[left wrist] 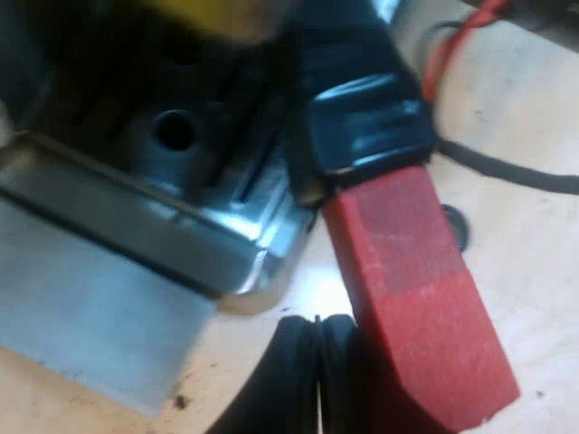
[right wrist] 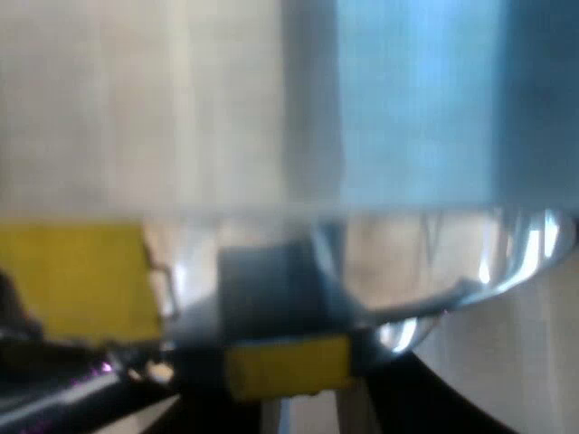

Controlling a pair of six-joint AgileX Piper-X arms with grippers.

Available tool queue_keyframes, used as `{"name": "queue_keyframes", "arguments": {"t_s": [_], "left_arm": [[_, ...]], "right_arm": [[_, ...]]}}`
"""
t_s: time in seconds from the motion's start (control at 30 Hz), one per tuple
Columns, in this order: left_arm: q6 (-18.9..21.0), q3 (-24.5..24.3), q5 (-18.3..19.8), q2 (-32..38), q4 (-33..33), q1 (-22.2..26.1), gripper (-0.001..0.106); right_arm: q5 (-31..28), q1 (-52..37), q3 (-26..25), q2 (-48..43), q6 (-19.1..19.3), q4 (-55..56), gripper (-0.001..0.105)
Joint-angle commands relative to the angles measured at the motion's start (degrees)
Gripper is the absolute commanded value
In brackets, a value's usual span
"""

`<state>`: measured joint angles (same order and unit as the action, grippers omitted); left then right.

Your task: Put the handle in the coffee machine

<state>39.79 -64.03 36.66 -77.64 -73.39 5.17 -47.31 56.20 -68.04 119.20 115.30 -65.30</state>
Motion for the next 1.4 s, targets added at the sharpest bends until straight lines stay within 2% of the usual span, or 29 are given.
{"name": "queue_keyframes", "arguments": {"t_s": [0.03, 0.13, 0.23, 0.27, 0.33, 0.5, 0.6, 0.67, 0.8, 0.87, 1.17, 1.27, 1.4], "left_arm": [[-0.80, -0.37, 0.69, 0.59, -2.30, -2.40, 0.001], [-0.18, -0.37, 1.89, 0.59, -3.32, -4.36, 0.001], [3.94, -0.37, 2.57, 0.59, -2.32, -5.48, 0.001], [5.40, -0.37, 4.63, 0.59, -2.13, -5.47, 0.001], [6.65, -0.37, 5.95, 0.59, -2.14, -5.47, 0.001], [7.60, -0.16, 5.51, 1.15, -1.80, -5.47, 0.001], [8.73, 0.69, 5.66, 1.88, -0.55, -5.47, 0.001], [9.69, 3.33, 5.38, 3.64, 2.28, -5.47, 0.001], [11.45, 6.24, 5.30, 5.13, 5.03, -5.47, 0.001], [12.51, 7.64, 5.30, 5.70, 6.52, -5.47, 0.001], [15.95, 7.69, 6.13, 6.79, 8.17, -6.35, 0.001], [17.39, 7.69, 5.67, 8.13, 9.83, -6.92, 0.001], [18.29, 7.69, 5.50, 9.74, 11.01, -8.03, 0.001]], "right_arm": [[0.81, -0.05, -1.32, -2.32, 0.28, -5.58, 0.019], [0.81, -0.05, -1.32, -2.32, 0.28, -5.58, 0.019], [-0.46, -0.05, -1.32, -2.32, 0.54, -5.58, 0.019], [-2.02, 0.08, -1.32, -2.32, 0.54, -5.58, 0.019], [-3.79, 0.11, -1.32, -2.32, 0.54, -5.58, 0.019], [-5.54, 1.07, -0.41, -3.17, 0.44, -4.26, 0.019], [-5.56, 1.89, 2.92, -4.76, -2.61, -1.20, 0.019], [-5.74, 2.46, 6.57, -6.32, -4.70, -0.81, 0.019], [-6.81, 3.03, 11.23, -8.45, -5.05, -0.65, 0.019], [-6.80, 4.17, 17.11, -11.60, -5.05, 0.24, 0.019], [-6.93, 9.72, 30.54, -24.85, -5.59, 6.19, 0.019], [-7.39, 12.10, 32.94, -30.40, -5.84, 10.90, 0.019], [-7.82, 14.58, 33.65, -35.94, -5.84, 15.20, 0.022]]}}
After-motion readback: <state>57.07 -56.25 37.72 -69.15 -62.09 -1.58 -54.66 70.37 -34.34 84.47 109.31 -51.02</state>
